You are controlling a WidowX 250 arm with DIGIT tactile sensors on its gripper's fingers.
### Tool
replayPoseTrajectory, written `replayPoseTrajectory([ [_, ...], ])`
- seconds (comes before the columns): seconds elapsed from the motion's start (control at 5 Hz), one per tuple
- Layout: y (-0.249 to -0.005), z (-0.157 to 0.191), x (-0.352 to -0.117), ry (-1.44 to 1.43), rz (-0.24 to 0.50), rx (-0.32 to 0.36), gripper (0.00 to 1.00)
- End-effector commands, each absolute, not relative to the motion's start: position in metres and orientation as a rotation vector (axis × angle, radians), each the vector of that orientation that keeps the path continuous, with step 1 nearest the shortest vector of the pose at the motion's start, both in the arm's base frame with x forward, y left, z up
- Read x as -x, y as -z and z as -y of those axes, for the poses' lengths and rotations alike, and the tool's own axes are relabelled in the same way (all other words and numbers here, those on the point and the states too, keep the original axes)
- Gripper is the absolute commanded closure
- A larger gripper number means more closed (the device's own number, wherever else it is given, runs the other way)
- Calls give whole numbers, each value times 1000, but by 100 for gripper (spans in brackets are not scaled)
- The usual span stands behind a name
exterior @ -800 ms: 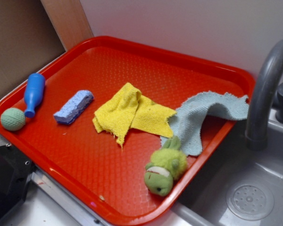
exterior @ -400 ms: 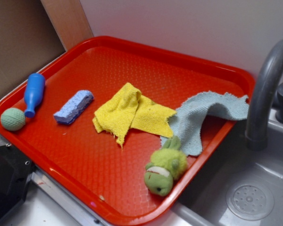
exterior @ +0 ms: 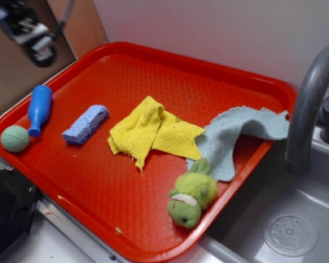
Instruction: Grab the yellow cloth.
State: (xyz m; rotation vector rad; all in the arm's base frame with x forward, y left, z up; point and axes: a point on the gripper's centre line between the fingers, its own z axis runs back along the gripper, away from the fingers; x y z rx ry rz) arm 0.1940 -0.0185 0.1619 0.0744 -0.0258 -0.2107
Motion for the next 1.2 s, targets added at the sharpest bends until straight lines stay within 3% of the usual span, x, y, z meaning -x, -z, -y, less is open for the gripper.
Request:
replayPoseTrajectory([
  [0.0, -84, 26, -247, 404, 100, -87, 0],
  [0.2, -39, 37, -257, 391, 111, -19, 0],
  [0.4, -27, 57, -250, 454, 118, 23, 0],
  [0.6, -46, 68, -245, 484, 131, 41, 100],
  [1.0, -56, 65, -243, 484, 138, 18, 100],
])
